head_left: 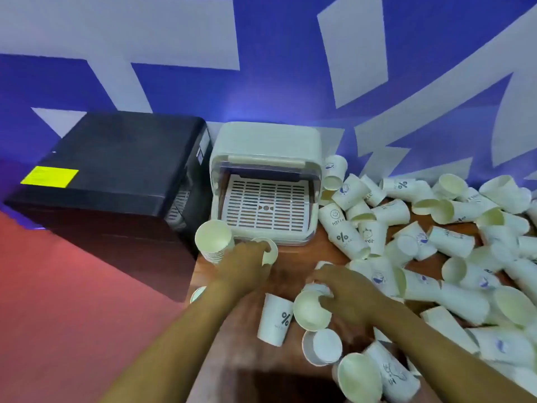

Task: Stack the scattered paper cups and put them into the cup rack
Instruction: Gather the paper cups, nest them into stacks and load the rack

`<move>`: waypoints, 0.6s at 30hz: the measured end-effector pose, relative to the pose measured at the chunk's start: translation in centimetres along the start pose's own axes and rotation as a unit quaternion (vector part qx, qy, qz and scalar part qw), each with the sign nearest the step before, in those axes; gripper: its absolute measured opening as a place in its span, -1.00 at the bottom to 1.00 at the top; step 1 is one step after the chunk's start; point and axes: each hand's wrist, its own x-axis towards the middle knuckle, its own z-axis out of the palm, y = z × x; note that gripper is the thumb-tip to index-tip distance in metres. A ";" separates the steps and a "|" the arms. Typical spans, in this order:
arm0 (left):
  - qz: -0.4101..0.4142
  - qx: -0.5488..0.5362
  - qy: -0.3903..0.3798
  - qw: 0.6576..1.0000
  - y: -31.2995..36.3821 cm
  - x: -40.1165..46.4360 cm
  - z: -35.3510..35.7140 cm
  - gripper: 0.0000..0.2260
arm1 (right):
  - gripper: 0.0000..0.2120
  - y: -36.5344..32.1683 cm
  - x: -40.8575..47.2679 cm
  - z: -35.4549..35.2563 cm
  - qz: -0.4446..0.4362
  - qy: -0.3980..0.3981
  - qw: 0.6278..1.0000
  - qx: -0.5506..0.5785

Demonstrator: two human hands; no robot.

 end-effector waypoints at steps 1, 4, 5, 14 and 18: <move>-0.011 0.004 -0.016 1.000 -0.1 0.2 0.4 -0.61 | -0.58 -0.1 0.1 0.5 -0.001 -0.006 1.000 -0.008; -0.027 0.037 -0.037 0.998 -0.6 0.6 1.7 -0.60 | -0.45 -0.5 0.3 2.0 0.000 0.007 0.999 -0.051; -0.023 0.054 -0.044 0.997 -0.7 0.9 2.0 -0.61 | -0.39 -0.6 0.5 2.6 0.002 0.010 0.998 -0.069; 0.030 0.158 -0.039 0.986 -0.6 2.1 3.2 -0.68 | -0.19 -0.8 0.6 4.5 0.035 0.012 0.986 -0.163; 0.041 0.175 -0.036 0.983 -0.5 2.3 3.1 -0.68 | -0.23 -0.6 0.5 4.9 0.042 0.012 0.986 -0.160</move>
